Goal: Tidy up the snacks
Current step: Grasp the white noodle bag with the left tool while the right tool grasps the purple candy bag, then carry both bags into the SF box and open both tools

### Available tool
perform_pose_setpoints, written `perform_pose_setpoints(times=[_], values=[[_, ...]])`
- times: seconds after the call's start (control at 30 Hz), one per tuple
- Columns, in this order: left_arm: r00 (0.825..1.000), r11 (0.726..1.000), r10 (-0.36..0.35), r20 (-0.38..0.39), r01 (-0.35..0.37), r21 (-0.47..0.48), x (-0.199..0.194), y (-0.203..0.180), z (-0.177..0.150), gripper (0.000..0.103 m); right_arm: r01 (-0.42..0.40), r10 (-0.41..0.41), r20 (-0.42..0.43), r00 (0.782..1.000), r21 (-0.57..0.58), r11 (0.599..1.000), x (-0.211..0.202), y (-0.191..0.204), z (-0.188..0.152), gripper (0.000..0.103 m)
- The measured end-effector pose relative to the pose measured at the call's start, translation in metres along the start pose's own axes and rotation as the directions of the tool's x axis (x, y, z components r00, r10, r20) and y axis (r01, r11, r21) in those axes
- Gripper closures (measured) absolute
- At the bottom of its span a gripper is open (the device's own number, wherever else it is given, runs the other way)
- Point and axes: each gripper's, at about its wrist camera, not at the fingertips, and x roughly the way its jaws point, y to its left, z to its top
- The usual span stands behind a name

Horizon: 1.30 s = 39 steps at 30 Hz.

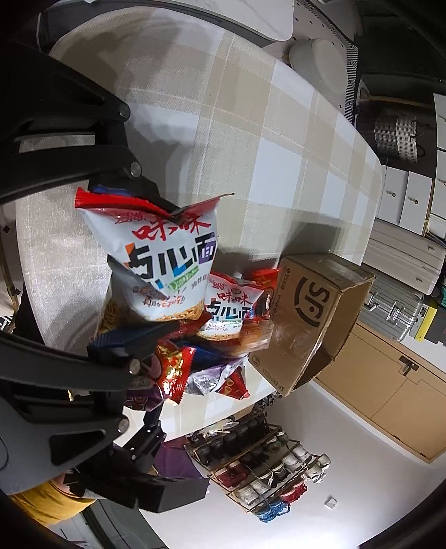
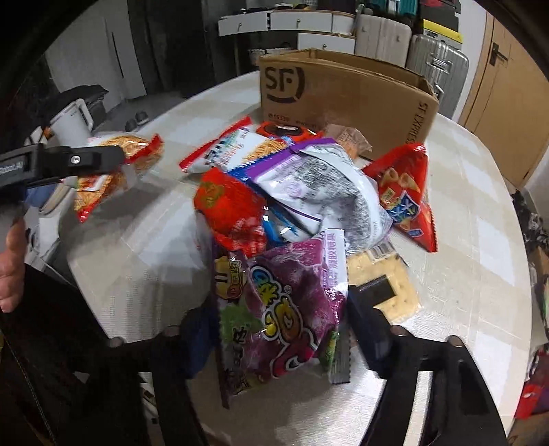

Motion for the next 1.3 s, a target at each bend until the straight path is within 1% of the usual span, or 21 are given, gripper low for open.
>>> perform_pose_setpoints(times=[0.03,0.1,0.23,0.33,0.47,0.6,0.77,0.87,1.0,1.07,1.13,1.3], values=[[1.0,1.0,-0.001,-0.002,0.001,0.003,0.0,-0.001,0.0,0.049,-0.009,0.009,0.009,1.0,0.005,1.0,-0.002,0.0,0.0,0.041],[1.0,1.0,-0.001,-0.004,0.001,0.002,0.001,-0.002,0.0,0.049,-0.032,0.031,0.032,0.999,0.02,0.999,-0.009,-0.003,-0.001,0.047],[1.0,1.0,0.002,-0.003,-0.002,0.005,0.001,-0.002,0.001,0.049,-0.058,0.055,0.045,0.997,0.064,0.996,-0.013,-0.01,-0.005,0.049],[1.0,1.0,0.002,-0.005,-0.002,0.007,0.003,-0.004,0.001,0.049,-0.076,0.071,0.066,0.995,0.072,0.995,-0.019,-0.01,-0.006,0.049],[1.0,1.0,0.001,-0.001,-0.001,0.006,0.003,-0.006,0.0,0.049,-0.119,0.109,0.093,0.99,0.11,0.987,-0.032,-0.018,-0.01,0.049],[1.0,1.0,-0.004,0.013,0.004,0.011,0.0,-0.01,0.0,0.049,-0.164,0.143,0.135,0.98,0.154,0.974,-0.047,-0.028,-0.013,0.049],[0.999,1.0,-0.017,0.037,0.016,0.009,-0.012,-0.011,0.004,0.049,-0.222,0.181,0.197,0.964,0.209,0.952,-0.066,-0.039,-0.012,0.049],[0.998,1.0,-0.002,0.068,0.0,0.03,-0.022,-0.017,0.012,0.049,-0.25,0.194,0.237,0.952,0.23,0.941,-0.078,-0.045,-0.007,0.049],[0.989,0.994,0.048,0.143,-0.062,0.092,-0.04,-0.039,0.031,0.049,-0.274,0.202,0.289,0.936,0.234,0.933,-0.097,-0.05,0.011,0.049],[0.986,0.99,0.058,0.159,-0.078,0.118,-0.045,-0.053,0.044,0.049,-0.276,0.201,0.305,0.931,0.23,0.933,-0.106,-0.052,0.026,0.049],[0.98,0.986,0.076,0.184,-0.101,0.13,-0.05,-0.064,0.059,0.049,-0.278,0.197,0.323,0.926,0.228,0.933,-0.114,-0.056,0.043,0.049],[0.97,0.973,0.09,0.228,-0.135,0.187,-0.055,-0.096,0.106,0.049,-0.295,0.193,0.377,0.906,0.235,0.926,-0.132,-0.072,0.092,0.049]])
